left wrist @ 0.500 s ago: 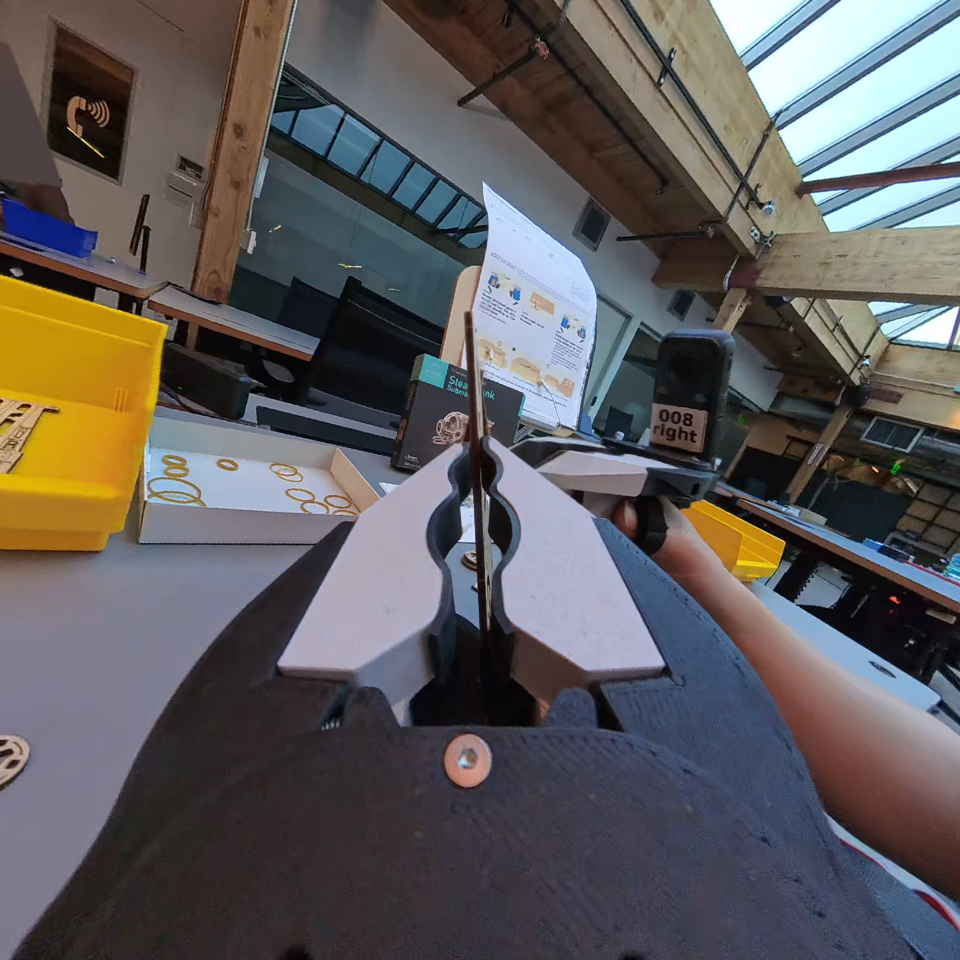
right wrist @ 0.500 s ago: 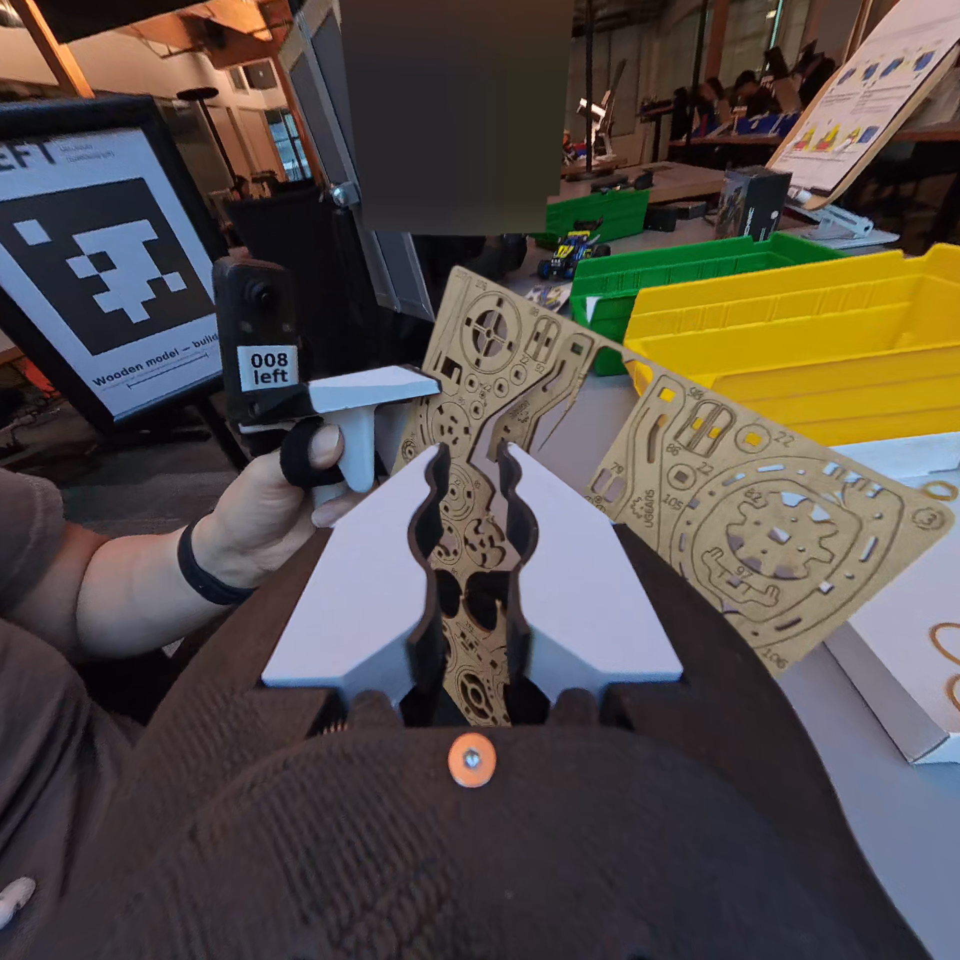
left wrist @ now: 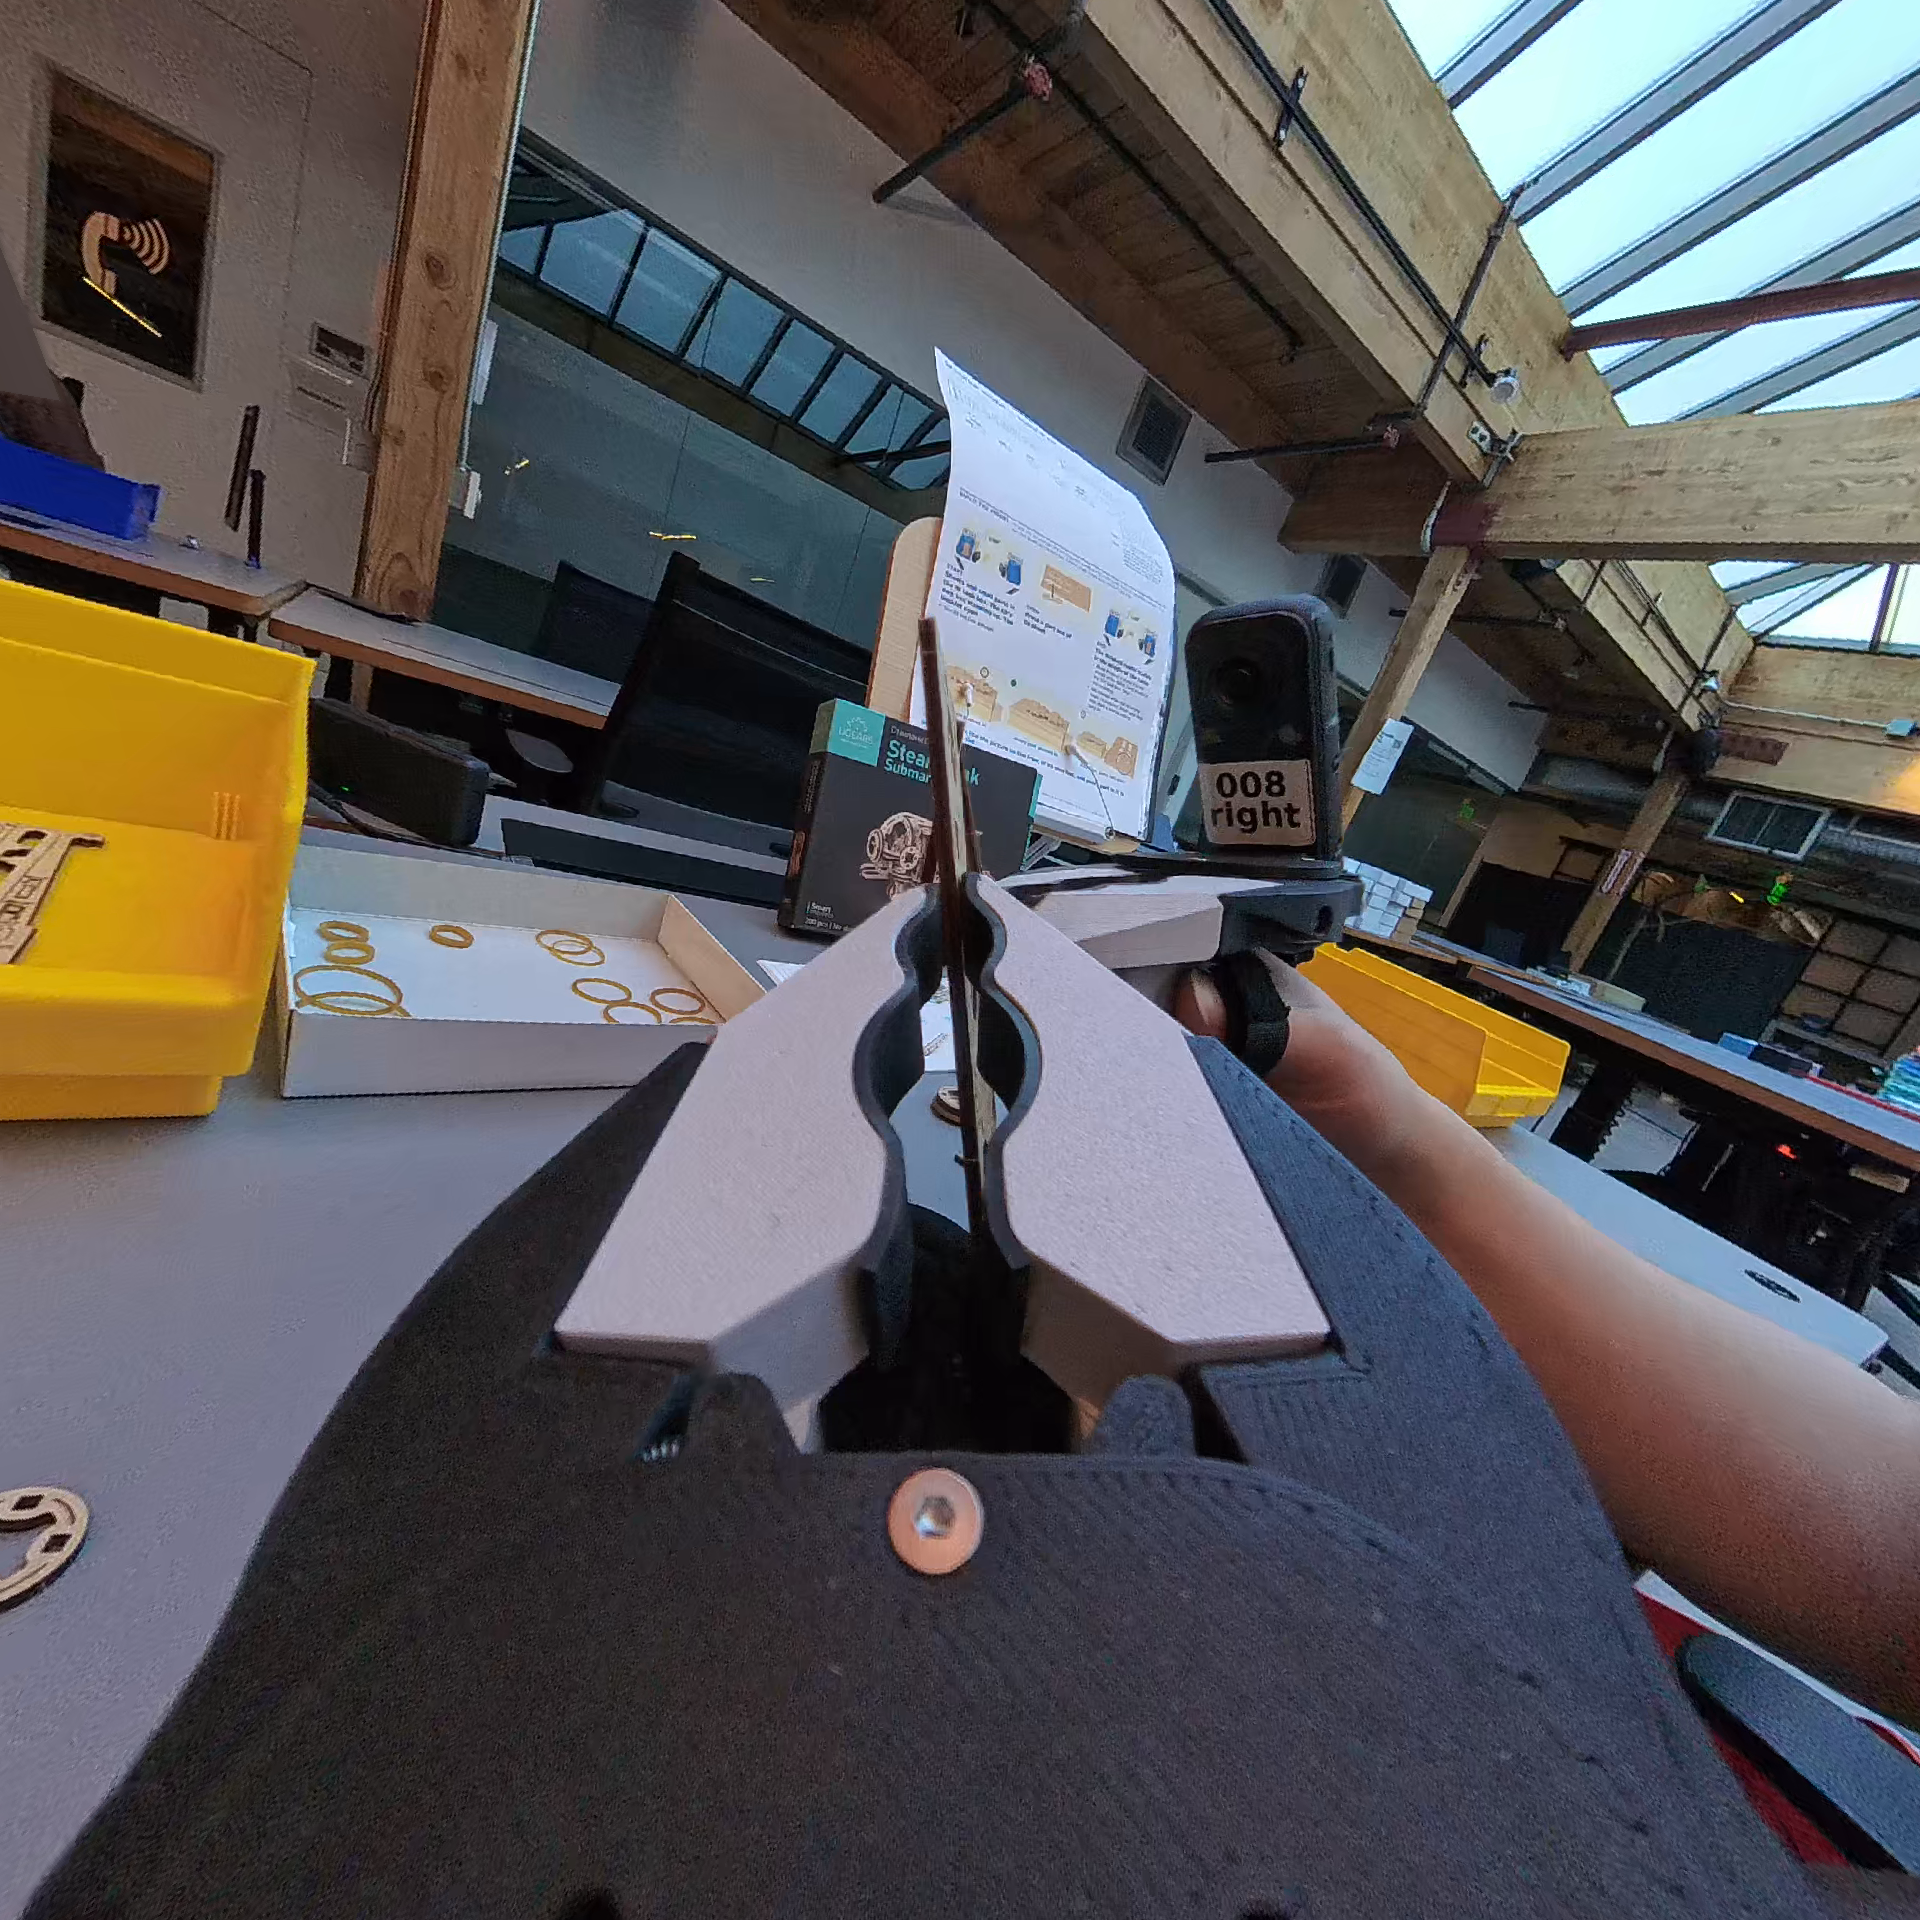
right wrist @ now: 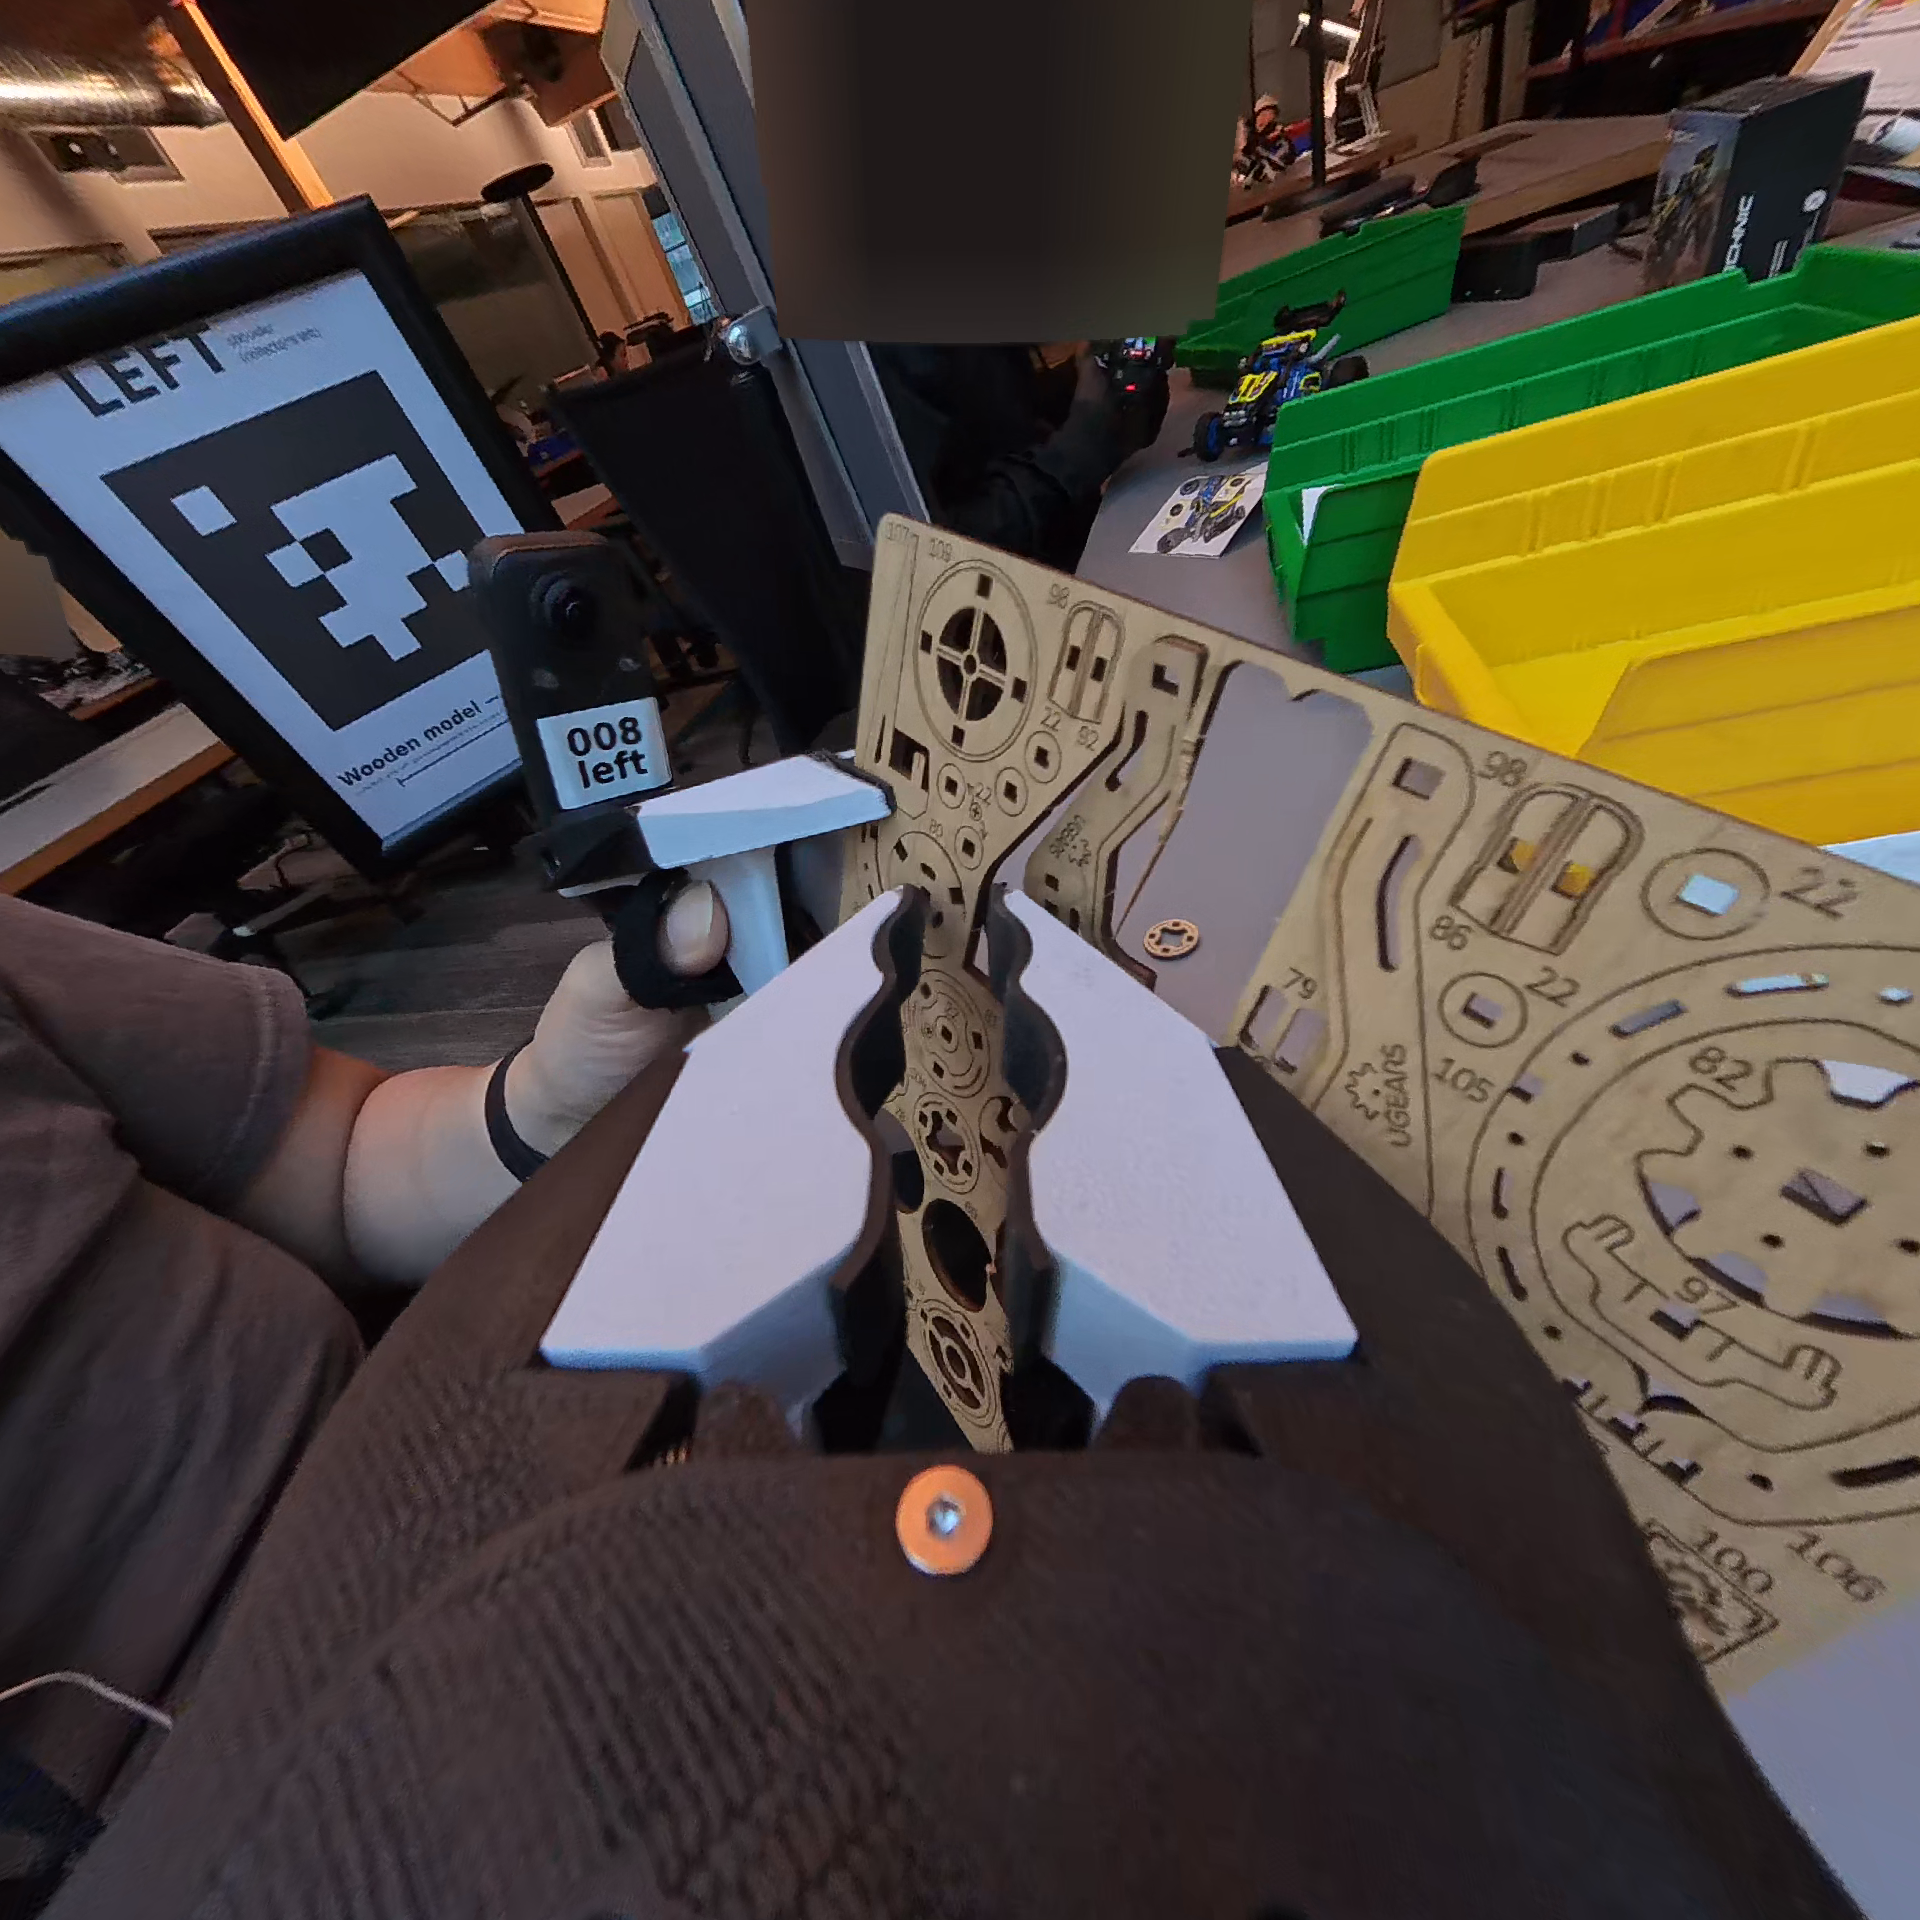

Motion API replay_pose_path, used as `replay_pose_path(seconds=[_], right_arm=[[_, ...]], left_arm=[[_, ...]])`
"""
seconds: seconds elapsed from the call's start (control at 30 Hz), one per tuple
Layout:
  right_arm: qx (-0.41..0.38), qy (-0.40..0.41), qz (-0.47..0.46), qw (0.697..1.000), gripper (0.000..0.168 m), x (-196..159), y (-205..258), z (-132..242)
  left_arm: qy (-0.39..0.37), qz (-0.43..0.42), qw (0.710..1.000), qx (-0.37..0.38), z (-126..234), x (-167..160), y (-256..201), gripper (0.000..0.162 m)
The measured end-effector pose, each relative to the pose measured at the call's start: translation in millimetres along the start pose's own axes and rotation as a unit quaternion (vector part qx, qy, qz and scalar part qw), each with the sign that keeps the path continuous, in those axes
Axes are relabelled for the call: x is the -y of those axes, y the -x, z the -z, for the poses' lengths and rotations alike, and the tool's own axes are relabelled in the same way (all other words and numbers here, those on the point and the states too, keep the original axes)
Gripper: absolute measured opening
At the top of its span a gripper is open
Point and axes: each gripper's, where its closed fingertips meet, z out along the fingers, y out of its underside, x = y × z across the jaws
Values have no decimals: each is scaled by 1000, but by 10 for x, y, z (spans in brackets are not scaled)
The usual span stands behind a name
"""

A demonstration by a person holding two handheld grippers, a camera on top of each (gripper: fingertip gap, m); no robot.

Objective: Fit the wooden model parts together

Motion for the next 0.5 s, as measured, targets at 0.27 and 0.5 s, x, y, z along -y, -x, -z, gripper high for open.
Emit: replay_pose_path(seconds=[0.27, 0.5], right_arm=[[11, -6, -29, 999, 6, -7, -4, 23], [13, -11, -40, 999, 6, -2, -10, 48]], left_arm=[[-3, -8, 1000, 3, 13, -16, 0, 0], [63, -24, 998, -18, -47, -228, -40, 1]])
